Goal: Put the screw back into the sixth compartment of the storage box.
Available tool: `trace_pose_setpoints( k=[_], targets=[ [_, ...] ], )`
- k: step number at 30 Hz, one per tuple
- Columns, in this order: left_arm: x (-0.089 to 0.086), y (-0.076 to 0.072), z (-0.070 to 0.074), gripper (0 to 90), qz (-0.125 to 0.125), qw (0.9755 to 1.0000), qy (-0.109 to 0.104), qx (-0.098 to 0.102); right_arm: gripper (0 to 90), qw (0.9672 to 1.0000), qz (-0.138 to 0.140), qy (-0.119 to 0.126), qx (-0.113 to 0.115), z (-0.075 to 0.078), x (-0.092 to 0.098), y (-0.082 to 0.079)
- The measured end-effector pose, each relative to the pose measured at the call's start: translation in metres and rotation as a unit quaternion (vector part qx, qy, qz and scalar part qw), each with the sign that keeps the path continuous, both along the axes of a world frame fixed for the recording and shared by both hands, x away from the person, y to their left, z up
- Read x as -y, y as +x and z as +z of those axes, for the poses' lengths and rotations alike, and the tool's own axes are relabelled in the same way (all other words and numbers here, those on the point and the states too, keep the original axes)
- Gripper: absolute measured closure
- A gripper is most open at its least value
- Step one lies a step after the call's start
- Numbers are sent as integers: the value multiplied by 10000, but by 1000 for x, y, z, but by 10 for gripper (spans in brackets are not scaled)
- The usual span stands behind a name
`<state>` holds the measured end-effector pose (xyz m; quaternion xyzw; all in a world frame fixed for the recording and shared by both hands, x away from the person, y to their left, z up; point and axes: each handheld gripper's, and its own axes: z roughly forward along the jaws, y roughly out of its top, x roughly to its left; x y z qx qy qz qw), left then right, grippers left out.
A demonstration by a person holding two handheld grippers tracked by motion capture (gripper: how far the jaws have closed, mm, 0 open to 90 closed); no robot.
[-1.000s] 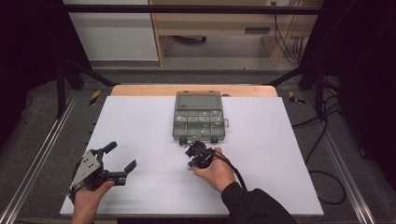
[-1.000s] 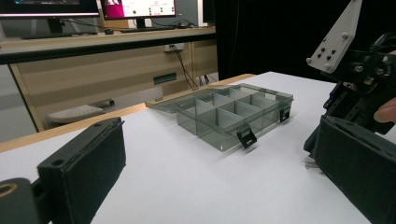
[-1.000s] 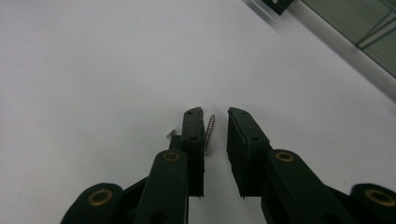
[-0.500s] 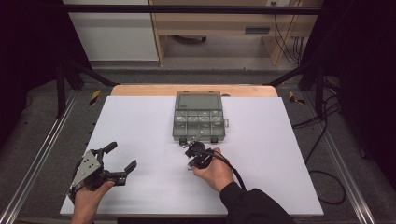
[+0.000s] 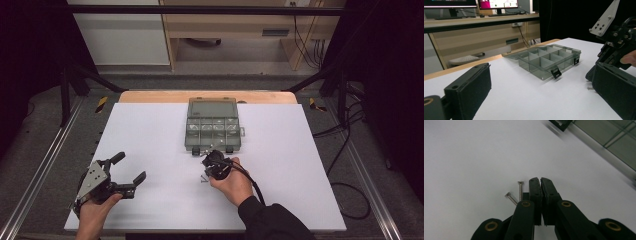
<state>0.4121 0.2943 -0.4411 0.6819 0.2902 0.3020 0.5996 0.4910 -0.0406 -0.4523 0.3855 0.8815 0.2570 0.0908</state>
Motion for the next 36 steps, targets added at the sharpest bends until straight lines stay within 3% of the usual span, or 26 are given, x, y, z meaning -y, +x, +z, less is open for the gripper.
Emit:
trace_pose_setpoints(
  k=[6, 14, 17, 23, 29, 33, 36],
  targets=[
    [-1, 0, 0, 21, 9, 10000, -2, -6, 878, 9997, -150, 139, 108, 3, 4, 0],
    [1, 0, 0, 21, -4, 10000, -22, -14, 878, 9980, -194, 319, 514, 6, 11, 5],
    [1, 0, -1, 21, -8, 10000, -14, -18, 878, 9962, -266, 442, 700, 7, 13, 7],
    [1, 0, -1, 21, -20, 10000, 4, -18, 878, 9933, -331, 715, 839, 12, 14, 9],
    [2, 0, -1, 21, -34, 10000, 36, -29, 878, 9905, -290, 760, 1104, 21, 16, 11],
    [2, 0, -1, 21, -90, 9999, 36, -28, 879, 9863, -407, 908, 1315, 28, 18, 14],
    [3, 0, -1, 24, -122, 9999, 71, -43, 878, 9844, -482, 1029, 1340, 32, 17, 18]
  ],
)
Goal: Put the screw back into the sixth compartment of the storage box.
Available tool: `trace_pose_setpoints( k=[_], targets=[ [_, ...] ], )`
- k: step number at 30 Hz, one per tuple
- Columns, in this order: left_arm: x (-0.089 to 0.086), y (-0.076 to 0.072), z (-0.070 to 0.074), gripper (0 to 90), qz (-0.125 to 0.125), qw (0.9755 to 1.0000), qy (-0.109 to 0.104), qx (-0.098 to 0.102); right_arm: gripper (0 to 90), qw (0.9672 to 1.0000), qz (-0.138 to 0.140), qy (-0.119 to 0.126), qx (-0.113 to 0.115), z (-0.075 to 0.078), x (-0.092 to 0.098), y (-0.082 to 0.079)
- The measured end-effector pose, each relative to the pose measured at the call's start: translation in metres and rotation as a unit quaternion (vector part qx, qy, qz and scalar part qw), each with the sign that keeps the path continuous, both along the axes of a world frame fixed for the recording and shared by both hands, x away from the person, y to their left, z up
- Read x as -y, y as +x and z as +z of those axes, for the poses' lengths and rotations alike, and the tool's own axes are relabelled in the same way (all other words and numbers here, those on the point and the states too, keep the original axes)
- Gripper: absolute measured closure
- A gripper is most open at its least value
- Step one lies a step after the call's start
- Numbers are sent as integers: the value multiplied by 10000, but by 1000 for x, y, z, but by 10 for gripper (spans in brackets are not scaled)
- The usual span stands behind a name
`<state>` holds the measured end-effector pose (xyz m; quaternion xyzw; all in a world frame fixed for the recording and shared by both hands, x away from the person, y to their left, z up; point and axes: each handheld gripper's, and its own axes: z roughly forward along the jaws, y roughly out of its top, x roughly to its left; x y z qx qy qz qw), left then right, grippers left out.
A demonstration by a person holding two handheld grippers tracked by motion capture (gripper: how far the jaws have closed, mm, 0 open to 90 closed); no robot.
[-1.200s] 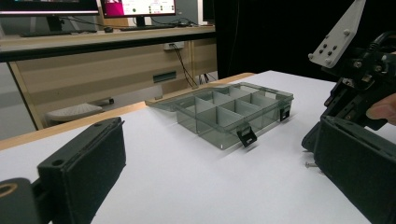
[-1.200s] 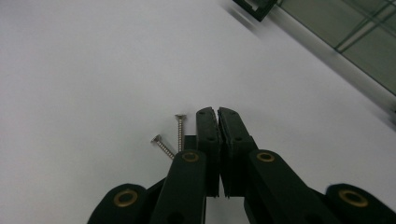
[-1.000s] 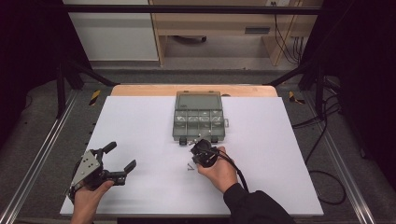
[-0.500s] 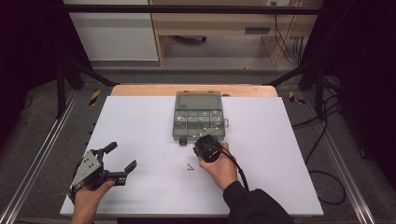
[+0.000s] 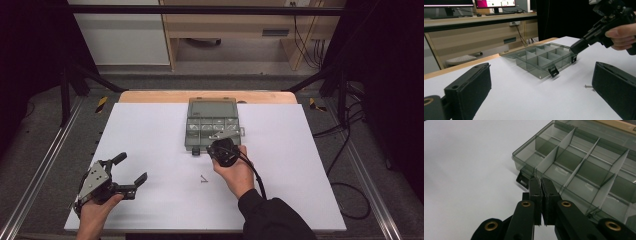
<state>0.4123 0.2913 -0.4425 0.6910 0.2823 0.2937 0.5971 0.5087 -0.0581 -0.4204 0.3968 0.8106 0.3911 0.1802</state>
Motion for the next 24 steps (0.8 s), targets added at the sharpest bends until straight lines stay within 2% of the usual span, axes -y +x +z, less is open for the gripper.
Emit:
trace_pose_setpoints(
  k=[4, 9, 10, 13, 17, 20, 24],
  targets=[
    [1, 0, 0, 23, -29, 10000, 67, -8, 879, 10000, -46, 21, 53, 4, -2, 7],
    [1, 0, 0, 22, 4, 10000, -3, 4, 878, 9998, -104, 90, 115, 9, -6, 15],
    [0, 0, 0, 22, 10, 10000, 28, 1, 879, 9998, -115, 71, 138, 9, -5, 16],
    [0, 0, 0, 22, 19, 10000, 9, -7, 878, 9995, -217, 211, 109, 8, -5, 18],
    [-1, 0, 0, 21, 19, 10000, 5, -10, 878, 9992, -261, 218, 190, 6, -5, 21],
    [-1, 0, 0, 21, 30, 10000, 3, -6, 878, 9988, -343, 339, 100, 4, -5, 24],
    [0, 0, 0, 21, 32, 10000, -23, -5, 879, 9985, -398, 369, 83, 3, -6, 28]
  ],
)
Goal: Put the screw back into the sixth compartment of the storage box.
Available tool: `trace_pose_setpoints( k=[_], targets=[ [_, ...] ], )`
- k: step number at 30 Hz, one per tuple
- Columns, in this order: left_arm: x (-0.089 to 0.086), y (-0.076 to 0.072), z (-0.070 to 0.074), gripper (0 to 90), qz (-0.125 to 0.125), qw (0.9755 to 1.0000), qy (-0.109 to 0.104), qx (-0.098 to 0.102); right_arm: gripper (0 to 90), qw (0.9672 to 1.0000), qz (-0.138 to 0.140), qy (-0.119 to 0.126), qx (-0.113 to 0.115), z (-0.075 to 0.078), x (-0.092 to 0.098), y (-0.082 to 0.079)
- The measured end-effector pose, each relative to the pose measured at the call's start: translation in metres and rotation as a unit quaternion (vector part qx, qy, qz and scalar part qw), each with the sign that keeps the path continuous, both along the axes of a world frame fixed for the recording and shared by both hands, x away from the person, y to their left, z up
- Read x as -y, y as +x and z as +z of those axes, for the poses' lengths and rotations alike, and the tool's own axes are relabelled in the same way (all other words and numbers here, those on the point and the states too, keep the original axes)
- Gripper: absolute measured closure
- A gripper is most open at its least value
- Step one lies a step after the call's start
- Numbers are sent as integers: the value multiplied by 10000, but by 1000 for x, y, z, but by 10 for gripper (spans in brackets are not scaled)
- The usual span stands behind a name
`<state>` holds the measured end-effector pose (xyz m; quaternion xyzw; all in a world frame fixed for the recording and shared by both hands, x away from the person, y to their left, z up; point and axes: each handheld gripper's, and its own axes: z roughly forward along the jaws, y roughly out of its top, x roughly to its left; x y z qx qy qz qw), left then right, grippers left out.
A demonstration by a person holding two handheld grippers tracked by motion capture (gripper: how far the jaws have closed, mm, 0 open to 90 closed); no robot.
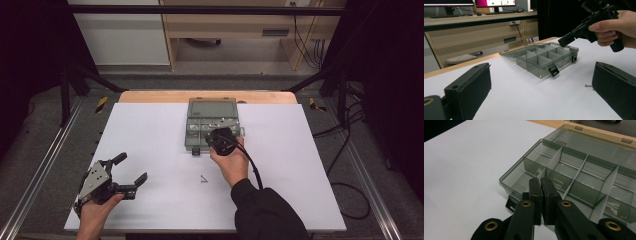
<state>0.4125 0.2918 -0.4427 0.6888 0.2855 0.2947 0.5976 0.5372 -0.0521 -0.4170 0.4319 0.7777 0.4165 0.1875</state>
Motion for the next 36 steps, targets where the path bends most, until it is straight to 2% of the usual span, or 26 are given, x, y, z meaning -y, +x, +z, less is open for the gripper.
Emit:
trace_pose_setpoints(
  k=[10, 13, 20, 24, 28, 30, 31, 32, 33, 36],
  targets=[
    [-1, 0, 0, 21, 1, 10000, 5, -11, 878, 10000, -24, 60, 11, -9, -5, 12],
    [0, 0, 0, 21, -6, 10000, 9, -7, 878, 9999, -113, 71, -53, -12, -6, 15],
    [-2, 0, 0, 22, 41, 10000, -48, 12, 878, 9996, -217, -15, -160, -21, -7, 24],
    [-2, 0, 1, 23, 61, 9999, -40, 73, 876, 9995, -268, -94, -107, -24, -6, 26],
    [-2, 0, 1, 24, 62, 9999, -65, 61, 761, 9995, -302, -8, 38, -21, -7, 24],
    [-2, 0, 1, 24, 57, 9999, -69, 61, 751, 9995, -303, 9, 67, -20, -7, 24],
    [-2, 0, 1, 24, 53, 9999, -67, 59, 699, 9993, -345, 11, 153, -17, -6, 22],
    [-2, 0, 1, 24, 50, 9999, -65, 58, 699, 9993, -345, 11, 153, -17, -6, 22],
    [-2, 0, 1, 24, 42, 10000, -61, 53, 641, 9993, -330, 65, 149, -15, -6, 20],
    [-2, 0, 1, 24, 29, 10000, -52, 48, 622, 9993, -269, -49, 244, -10, -7, 15]
  ],
)
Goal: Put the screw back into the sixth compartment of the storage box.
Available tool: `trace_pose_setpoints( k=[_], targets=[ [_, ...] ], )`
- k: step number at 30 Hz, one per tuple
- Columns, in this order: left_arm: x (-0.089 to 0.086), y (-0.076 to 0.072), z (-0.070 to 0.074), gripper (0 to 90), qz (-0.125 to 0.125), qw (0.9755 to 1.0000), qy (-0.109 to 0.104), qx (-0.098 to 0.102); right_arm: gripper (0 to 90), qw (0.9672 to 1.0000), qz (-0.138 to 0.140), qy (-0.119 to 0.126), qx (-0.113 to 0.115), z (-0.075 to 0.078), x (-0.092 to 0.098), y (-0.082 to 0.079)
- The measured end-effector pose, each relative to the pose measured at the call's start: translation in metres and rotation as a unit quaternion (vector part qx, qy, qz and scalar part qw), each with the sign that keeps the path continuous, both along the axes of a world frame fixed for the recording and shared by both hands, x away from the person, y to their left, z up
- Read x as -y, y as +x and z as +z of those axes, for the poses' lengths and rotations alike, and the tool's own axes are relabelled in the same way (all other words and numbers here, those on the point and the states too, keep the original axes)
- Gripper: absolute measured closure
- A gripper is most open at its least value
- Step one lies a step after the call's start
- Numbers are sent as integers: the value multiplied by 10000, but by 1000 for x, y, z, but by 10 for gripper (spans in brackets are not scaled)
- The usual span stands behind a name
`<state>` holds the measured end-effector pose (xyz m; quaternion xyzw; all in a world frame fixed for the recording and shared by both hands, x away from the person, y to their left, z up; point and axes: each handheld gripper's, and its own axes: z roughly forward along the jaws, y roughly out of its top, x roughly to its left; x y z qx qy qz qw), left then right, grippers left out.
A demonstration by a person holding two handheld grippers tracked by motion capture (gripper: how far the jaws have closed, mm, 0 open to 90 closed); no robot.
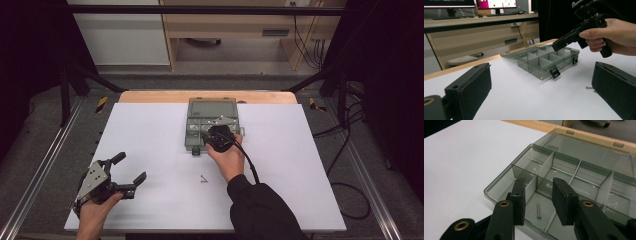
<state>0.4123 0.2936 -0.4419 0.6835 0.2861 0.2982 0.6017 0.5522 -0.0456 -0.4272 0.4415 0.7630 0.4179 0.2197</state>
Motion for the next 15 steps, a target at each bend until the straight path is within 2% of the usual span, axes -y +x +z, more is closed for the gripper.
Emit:
trace_pose_setpoints(
  k=[5, 6, 7, 8, 11, 13, 14, 15],
  targets=[
    [1, 0, 0, 24, -22, 10000, 27, 7, 547, 9999, 40, -78, 64, 8, 2, -7],
    [1, 0, 0, 23, -29, 10000, 27, 2, 483, 9998, 124, -134, 87, 12, 3, -10],
    [1, 0, 0, 23, -31, 10000, 25, 0, 483, 9998, 124, -134, 87, 12, 3, -10],
    [1, 0, 0, 24, -33, 10000, 24, -3, 423, 9996, 198, -174, 70, 14, 4, -13],
    [1, 0, -1, 24, -36, 10000, 42, -21, 312, 9987, 430, -247, -105, 16, 5, -17],
    [1, 0, -1, 24, -34, 10000, 52, -19, 276, 9984, 464, -287, -139, 17, 5, -18],
    [1, 0, -1, 24, -32, 10000, 53, -17, 232, 9973, 546, -389, -307, 18, 5, -21],
    [1, 0, -1, 24, -32, 10000, 53, -17, 232, 9973, 546, -389, -307, 18, 5, -21]
  ],
)
